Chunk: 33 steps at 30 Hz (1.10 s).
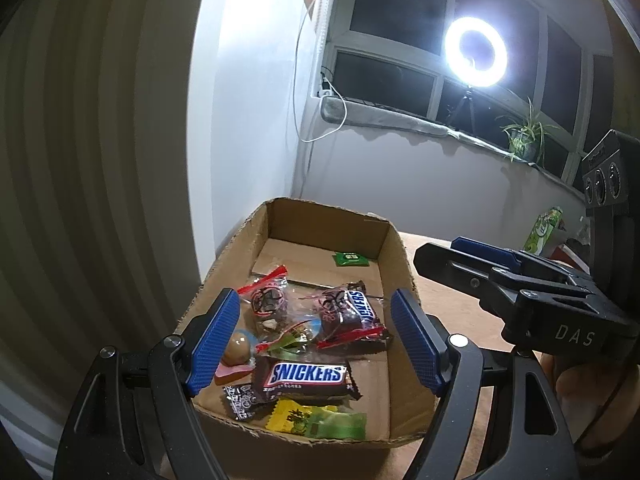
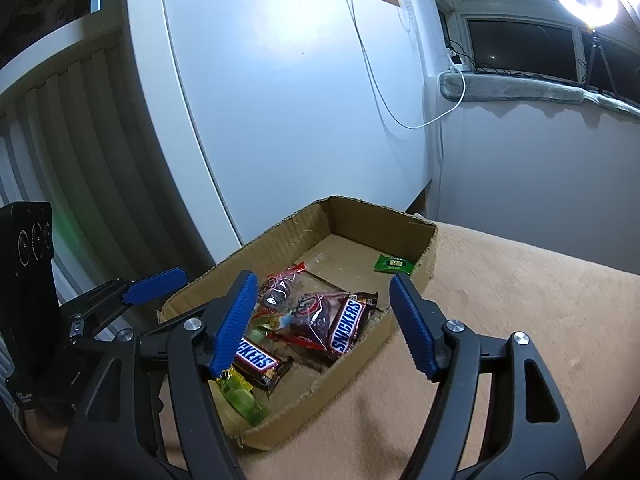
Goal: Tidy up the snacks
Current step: 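Open both tools to release the candies into the box, then move the open left tool from the box toward the packaged bread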
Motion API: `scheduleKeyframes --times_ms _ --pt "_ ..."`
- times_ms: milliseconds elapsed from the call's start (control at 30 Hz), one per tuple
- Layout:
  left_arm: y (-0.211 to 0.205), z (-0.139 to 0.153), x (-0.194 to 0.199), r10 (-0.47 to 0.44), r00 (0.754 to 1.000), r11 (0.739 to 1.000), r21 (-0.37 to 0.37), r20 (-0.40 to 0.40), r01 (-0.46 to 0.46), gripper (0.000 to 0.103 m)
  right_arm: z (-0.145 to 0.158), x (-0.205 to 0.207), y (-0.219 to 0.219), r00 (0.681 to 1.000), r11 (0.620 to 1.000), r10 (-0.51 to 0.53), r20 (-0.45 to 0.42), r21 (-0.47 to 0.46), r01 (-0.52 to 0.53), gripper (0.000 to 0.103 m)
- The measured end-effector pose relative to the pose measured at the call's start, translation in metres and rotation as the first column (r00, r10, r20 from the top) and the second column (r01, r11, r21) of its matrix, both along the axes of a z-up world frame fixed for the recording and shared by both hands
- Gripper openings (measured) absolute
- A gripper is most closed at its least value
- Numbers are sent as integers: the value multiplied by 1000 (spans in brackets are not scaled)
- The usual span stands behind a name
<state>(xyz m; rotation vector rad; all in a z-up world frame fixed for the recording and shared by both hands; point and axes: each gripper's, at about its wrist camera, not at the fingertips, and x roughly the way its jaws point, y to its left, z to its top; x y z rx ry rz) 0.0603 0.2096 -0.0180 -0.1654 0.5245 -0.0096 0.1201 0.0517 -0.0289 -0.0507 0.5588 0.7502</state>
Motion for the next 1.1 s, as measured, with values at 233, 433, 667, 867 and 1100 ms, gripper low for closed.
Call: scheduleKeyframes --times_ms 233,433,667,867,1100 --pt "-13 4 -4 -22 1000 1000 16 3 22 78 3 -10 -18 999 999 -47 8 19 46 92" --pt "-30 8 -9 -44 999 998 39 -5 44 83 4 -18 -42 993 993 -120 11 9 120 103" --pt "-54 8 -14 -69 998 995 73 -11 69 85 4 -34 -90 980 980 -198 5 18 198 103" --pt "-78 6 -17 -80 996 992 96 -28 82 103 3 -50 -131 967 967 -254 3 35 254 103" --pt "-114 4 -17 -112 992 984 134 -64 120 103 3 -64 -182 947 945 -322 -6 66 322 103"
